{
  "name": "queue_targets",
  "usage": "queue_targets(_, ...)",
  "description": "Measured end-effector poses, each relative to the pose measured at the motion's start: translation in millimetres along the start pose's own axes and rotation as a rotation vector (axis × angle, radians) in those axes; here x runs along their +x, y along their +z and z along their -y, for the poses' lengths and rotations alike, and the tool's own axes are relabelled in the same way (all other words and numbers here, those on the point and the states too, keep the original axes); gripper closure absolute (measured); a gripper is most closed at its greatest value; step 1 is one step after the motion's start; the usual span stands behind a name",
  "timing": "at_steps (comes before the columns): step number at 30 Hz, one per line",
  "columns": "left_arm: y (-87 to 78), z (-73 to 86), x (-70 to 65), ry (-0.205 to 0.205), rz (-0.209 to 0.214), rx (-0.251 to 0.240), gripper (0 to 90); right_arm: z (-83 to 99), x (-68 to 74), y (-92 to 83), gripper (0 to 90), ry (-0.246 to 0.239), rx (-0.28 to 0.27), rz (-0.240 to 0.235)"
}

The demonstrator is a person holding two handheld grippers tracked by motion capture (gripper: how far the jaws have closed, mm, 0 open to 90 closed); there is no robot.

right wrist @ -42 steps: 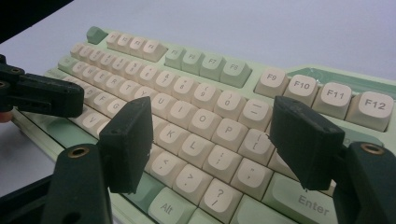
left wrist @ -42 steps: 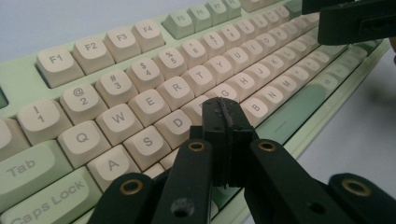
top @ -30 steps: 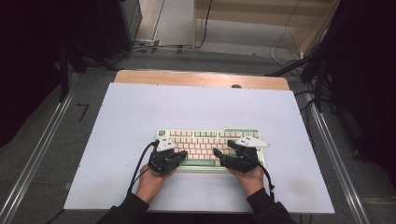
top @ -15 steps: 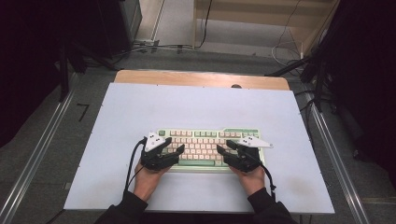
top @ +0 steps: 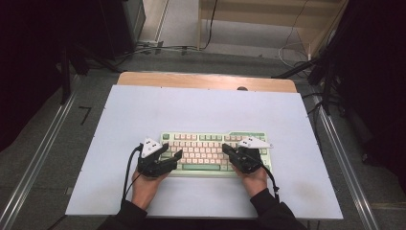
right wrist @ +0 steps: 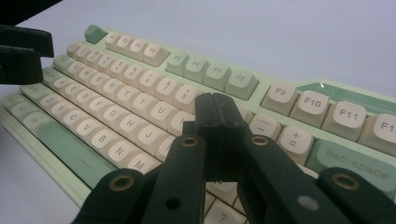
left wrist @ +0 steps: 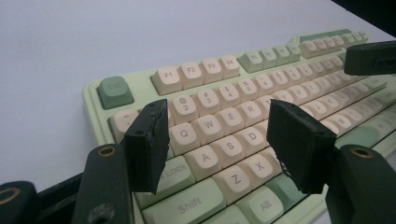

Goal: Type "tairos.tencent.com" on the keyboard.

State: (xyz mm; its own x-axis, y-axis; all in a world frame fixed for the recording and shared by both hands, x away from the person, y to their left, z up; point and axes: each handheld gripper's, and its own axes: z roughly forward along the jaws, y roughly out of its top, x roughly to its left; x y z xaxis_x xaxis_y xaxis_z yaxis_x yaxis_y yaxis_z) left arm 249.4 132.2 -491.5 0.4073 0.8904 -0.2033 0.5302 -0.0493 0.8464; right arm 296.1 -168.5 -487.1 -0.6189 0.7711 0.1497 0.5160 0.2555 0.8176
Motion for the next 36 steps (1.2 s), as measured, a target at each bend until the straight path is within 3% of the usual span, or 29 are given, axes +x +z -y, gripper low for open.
queue_targets(14, -11.9, 6.3, 8.0, -0.023, -0.03, -0.002, 39.4, -5.0, 4.3, 17.2, 87.6, -0.006, 0.066, 0.014)
queue_targets(25, -13.6, 6.9, 9.3, -0.027, -0.033, -0.001, 39.5, -5.3, 5.3, 20.8, 87.7, -0.007, 0.099, 0.027)
queue_targets(33, -13.3, 7.0, 9.4, -0.028, -0.032, 0.002, 39.5, -6.4, 6.3, 18.4, 87.5, -0.004, 0.078, 0.007)
queue_targets(36, -13.2, 6.8, 9.3, -0.027, -0.03, 0.001, 39.5, -6.7, 7.1, 17.1, 76.9, 0.002, 0.066, -0.009)
